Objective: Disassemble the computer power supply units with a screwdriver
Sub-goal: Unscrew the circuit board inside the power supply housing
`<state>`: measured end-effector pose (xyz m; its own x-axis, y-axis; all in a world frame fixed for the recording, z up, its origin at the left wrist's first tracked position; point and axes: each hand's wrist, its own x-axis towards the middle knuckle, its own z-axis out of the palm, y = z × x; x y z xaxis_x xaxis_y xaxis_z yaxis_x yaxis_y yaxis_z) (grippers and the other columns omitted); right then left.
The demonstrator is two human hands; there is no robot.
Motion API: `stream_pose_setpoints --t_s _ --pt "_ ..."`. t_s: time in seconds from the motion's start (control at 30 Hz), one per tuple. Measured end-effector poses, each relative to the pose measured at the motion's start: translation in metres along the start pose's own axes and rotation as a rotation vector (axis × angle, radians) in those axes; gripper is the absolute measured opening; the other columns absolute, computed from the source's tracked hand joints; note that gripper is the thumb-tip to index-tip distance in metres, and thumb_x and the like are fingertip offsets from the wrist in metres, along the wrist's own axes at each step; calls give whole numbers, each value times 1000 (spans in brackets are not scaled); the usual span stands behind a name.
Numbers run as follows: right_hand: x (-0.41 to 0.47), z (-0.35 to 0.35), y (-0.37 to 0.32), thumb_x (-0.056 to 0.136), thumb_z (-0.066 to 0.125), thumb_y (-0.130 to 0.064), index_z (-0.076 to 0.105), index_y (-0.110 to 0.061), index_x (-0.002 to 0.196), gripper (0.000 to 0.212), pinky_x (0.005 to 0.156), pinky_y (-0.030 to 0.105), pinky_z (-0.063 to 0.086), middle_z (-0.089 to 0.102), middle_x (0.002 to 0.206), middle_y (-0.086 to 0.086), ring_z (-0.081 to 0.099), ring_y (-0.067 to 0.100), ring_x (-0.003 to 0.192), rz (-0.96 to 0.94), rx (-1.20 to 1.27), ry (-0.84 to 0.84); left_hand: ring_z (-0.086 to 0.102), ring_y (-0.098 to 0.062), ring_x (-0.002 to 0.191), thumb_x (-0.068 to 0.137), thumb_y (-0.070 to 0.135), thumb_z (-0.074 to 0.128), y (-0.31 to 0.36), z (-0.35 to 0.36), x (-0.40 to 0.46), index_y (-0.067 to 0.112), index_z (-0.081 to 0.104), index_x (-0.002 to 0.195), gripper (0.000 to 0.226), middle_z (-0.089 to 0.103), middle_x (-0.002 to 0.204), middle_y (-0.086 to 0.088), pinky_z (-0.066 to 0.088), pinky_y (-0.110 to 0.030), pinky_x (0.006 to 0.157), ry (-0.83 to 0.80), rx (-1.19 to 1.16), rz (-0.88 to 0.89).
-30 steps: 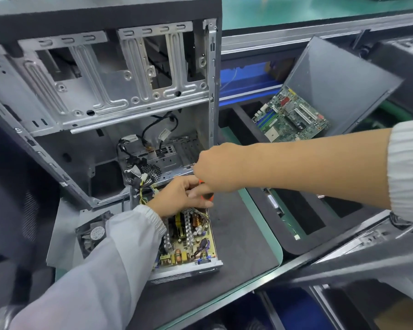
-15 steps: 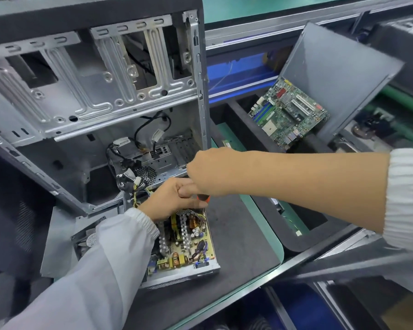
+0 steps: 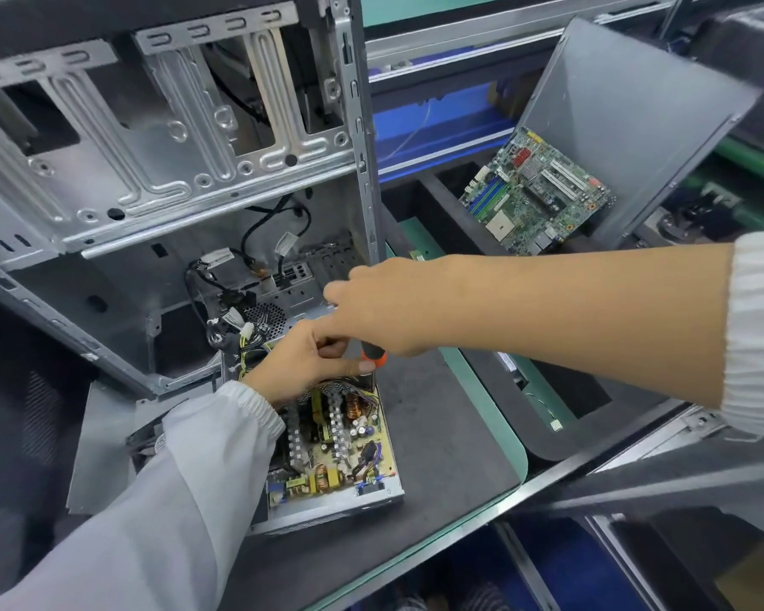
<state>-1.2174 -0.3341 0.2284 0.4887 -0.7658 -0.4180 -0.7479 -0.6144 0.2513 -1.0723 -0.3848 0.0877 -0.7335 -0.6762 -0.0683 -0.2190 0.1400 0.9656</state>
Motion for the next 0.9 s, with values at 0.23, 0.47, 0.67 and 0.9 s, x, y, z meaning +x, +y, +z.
stream_pose_setpoints --t_s 0.23,0.47,0.67,0.9 --pt "2 -8 -7 95 53 -19 56 -12 118 24 45 30 29 47 91 4 47 24 76 173 34 -25 19 -9 50 77 12 80 6 4 1 42 66 67 35 23 50 13 17 -27 56 -32 11 25" --pt "-3 -7 6 91 55 -11 44 -20 123 35 48 28 22 39 116 7 43 19 70 27 61 -40 16 -21 53 79 19 78 6 -3 2 22 35 52 51 16 54 -3 20 -27 58 -17 -49 -20" --pt "-5 0 5 90 58 -47 43 -17 124 48 49 27 37 46 104 8 47 15 58 140 249 7 30 -21 59 72 6 82 4 8 8 22 54 68 33 37 58 -5 33 -30 62 41 -22 29" --pt "0 6 3 101 43 -24 53 -11 118 23 63 33 38 58 114 11 46 26 77 182 76 61 21 -8 54 87 13 73 -3 7 9 26 64 78 18 21 59 14 31 -20 62 -118 -43 19"
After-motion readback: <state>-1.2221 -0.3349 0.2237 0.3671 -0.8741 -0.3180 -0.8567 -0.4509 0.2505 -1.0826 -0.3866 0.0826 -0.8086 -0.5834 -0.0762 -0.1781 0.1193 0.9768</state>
